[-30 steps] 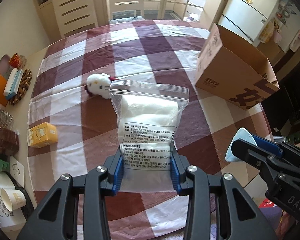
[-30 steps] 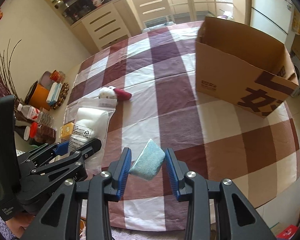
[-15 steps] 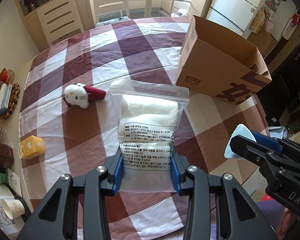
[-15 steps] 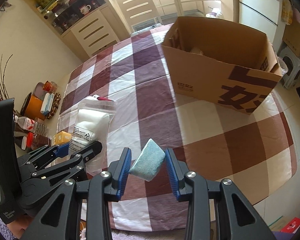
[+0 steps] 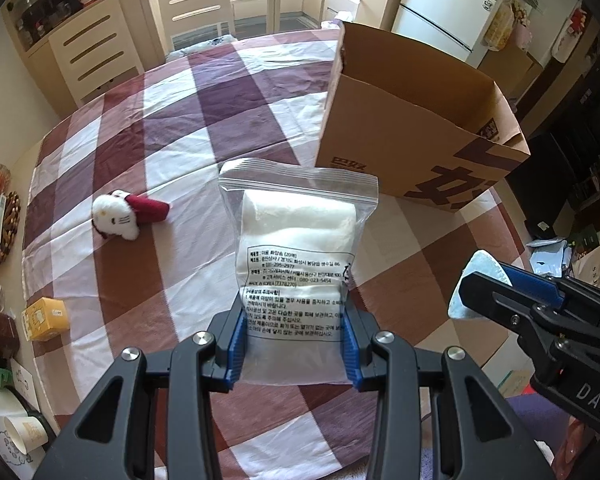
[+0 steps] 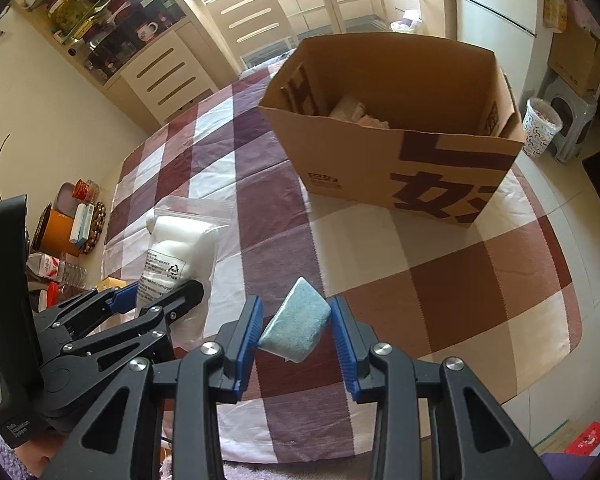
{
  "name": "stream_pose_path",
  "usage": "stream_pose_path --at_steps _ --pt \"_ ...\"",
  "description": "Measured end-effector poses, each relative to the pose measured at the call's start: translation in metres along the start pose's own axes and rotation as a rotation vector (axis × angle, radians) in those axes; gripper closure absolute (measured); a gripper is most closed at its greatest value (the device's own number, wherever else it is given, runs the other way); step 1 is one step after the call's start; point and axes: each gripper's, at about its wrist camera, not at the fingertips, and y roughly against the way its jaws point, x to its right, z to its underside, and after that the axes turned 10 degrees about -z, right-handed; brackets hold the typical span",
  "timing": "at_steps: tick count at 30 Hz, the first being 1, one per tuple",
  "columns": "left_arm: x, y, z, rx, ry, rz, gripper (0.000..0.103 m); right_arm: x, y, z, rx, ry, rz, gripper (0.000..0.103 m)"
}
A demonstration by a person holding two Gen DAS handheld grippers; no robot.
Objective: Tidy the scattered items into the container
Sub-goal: 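Carry the cotton-pad bag and blue sponge with both tools over the cardboard box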
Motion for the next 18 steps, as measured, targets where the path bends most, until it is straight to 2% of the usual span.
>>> stream_pose_path --at_steps 18 --pt "0.050 -0.013 -0.026 -0.012 -0.065 0.016 0.063 0.046 0.013 -0.016 0.021 -0.055 0.021 0.067"
